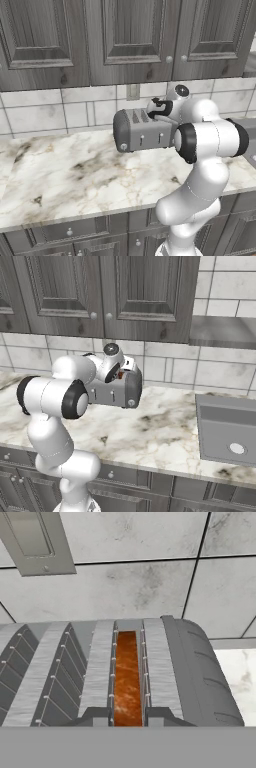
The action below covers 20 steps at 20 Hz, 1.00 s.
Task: Start the toaster. Once the lever pops up, take the bread to the plate on the dining counter.
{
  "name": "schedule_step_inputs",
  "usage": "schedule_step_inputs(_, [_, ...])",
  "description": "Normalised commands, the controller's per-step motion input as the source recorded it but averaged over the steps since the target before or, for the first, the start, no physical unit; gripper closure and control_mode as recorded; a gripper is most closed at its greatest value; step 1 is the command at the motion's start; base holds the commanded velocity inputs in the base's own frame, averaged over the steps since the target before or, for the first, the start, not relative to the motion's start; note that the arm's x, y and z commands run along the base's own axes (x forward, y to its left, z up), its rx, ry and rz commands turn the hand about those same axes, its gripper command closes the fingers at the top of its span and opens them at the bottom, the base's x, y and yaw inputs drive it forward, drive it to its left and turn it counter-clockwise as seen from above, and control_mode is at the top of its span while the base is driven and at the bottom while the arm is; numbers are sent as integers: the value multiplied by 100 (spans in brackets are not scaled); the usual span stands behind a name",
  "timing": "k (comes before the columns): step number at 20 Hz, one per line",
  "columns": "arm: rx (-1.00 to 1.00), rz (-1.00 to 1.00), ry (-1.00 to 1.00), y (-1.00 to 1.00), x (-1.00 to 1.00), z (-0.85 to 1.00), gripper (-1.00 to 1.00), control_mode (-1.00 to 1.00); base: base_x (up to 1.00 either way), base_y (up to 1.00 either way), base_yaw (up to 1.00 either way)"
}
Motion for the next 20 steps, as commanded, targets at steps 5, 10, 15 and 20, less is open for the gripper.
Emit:
schedule_step_inputs(5, [0,0,0,0,0,0,100,-100,0,0,0])
schedule_step_inputs(10, [0,0,0,0,0,0,100,-100,0,0,0])
schedule_step_inputs(15, [0,0,0,0,0,0,100,-100,0,0,0])
schedule_step_inputs(20, [0,0,0,0,0,0,100,-100,0,0,0])
